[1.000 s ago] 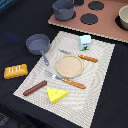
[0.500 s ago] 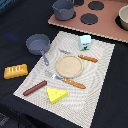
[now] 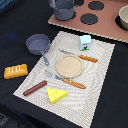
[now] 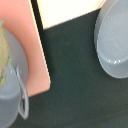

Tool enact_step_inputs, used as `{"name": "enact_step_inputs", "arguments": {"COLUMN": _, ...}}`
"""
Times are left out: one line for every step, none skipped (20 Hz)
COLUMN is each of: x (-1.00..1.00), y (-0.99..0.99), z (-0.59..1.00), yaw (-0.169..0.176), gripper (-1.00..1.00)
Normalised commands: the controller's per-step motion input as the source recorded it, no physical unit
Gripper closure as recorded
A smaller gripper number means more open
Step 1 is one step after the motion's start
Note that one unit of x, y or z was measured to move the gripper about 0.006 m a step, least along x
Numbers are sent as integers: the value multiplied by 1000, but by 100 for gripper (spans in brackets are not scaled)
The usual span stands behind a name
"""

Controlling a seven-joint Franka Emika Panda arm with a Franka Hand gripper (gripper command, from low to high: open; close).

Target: Interact with the objects in diverse but meaningful ways.

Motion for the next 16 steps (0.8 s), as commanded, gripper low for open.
{"name": "enact_step_inputs", "arguments": {"x": 889, "y": -220, "z": 0, "yaw": -59, "gripper": -100}}
{"name": "enact_step_inputs", "arguments": {"x": 874, "y": -271, "z": 0, "yaw": -57, "gripper": -100}}
{"name": "enact_step_inputs", "arguments": {"x": 880, "y": -271, "z": 0, "yaw": -55, "gripper": -100}}
{"name": "enact_step_inputs", "arguments": {"x": 883, "y": -269, "z": 0, "yaw": -56, "gripper": -100}}
{"name": "enact_step_inputs", "arguments": {"x": 874, "y": -277, "z": 0, "yaw": -59, "gripper": -100}}
{"name": "enact_step_inputs", "arguments": {"x": 891, "y": -243, "z": 20, "yaw": -59, "gripper": -100}}
{"name": "enact_step_inputs", "arguments": {"x": 903, "y": -209, "z": 20, "yaw": -58, "gripper": -100}}
{"name": "enact_step_inputs", "arguments": {"x": 917, "y": -143, "z": 9, "yaw": -62, "gripper": -100}}
{"name": "enact_step_inputs", "arguments": {"x": 909, "y": -149, "z": 0, "yaw": -70, "gripper": -100}}
{"name": "enact_step_inputs", "arguments": {"x": 903, "y": -126, "z": 0, "yaw": -78, "gripper": -100}}
{"name": "enact_step_inputs", "arguments": {"x": 789, "y": -134, "z": -14, "yaw": -100, "gripper": -100}}
{"name": "enact_step_inputs", "arguments": {"x": 734, "y": -100, "z": -63, "yaw": -107, "gripper": -100}}
{"name": "enact_step_inputs", "arguments": {"x": 700, "y": -86, "z": -77, "yaw": -111, "gripper": -100}}
{"name": "enact_step_inputs", "arguments": {"x": 720, "y": -46, "z": -51, "yaw": -114, "gripper": -100}}
{"name": "enact_step_inputs", "arguments": {"x": 729, "y": -6, "z": -34, "yaw": -117, "gripper": -100}}
{"name": "enact_step_inputs", "arguments": {"x": 671, "y": 0, "z": -60, "yaw": -123, "gripper": -100}}
